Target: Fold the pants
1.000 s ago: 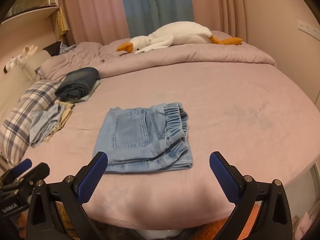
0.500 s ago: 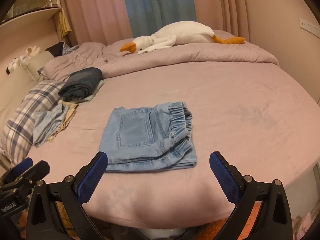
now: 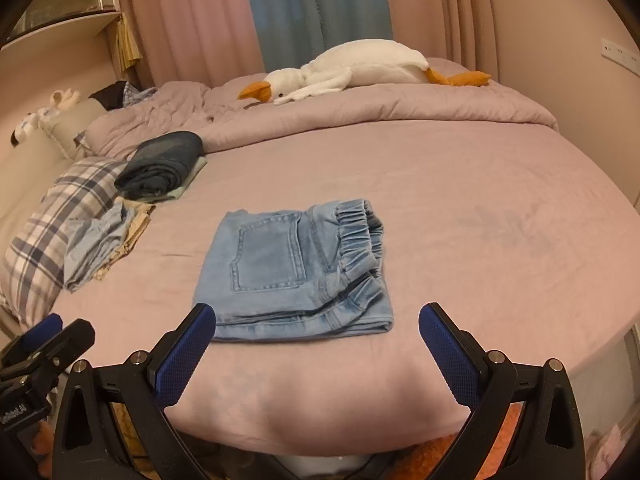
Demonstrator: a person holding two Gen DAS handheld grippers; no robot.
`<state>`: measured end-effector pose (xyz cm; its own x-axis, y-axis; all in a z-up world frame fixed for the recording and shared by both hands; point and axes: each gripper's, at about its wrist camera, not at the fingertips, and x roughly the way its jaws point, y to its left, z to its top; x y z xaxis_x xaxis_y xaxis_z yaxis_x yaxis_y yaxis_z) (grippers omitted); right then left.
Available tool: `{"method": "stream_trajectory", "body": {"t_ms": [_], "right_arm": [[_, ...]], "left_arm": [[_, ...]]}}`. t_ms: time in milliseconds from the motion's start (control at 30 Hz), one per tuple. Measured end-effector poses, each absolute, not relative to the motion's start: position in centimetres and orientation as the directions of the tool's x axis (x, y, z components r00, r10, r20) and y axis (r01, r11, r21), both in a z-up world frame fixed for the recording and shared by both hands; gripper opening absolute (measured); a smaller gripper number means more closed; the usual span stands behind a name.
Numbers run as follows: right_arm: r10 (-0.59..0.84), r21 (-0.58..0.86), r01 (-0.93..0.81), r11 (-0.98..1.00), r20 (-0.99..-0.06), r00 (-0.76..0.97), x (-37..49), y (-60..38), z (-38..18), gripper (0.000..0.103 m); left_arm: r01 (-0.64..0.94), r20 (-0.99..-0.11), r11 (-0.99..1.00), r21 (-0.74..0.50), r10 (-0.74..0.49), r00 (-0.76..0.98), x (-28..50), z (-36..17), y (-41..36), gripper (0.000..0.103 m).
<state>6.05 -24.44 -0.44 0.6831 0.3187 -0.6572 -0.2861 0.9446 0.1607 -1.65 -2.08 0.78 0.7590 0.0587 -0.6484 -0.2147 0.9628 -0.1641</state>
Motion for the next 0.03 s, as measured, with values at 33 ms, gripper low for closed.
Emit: {"method": "stream_trajectory", "body": {"t_ms": [33], "right_arm": [[0.318, 0.160, -0.286, 0.945, -0.658, 0.683, 6.07, -24.46, -0.47, 0.101]], "left_arm": [[-0.213, -0.648, 0.963, -0.167, 0.056, 0.759, -1.68, 0.78, -2.07, 0.102]]}}
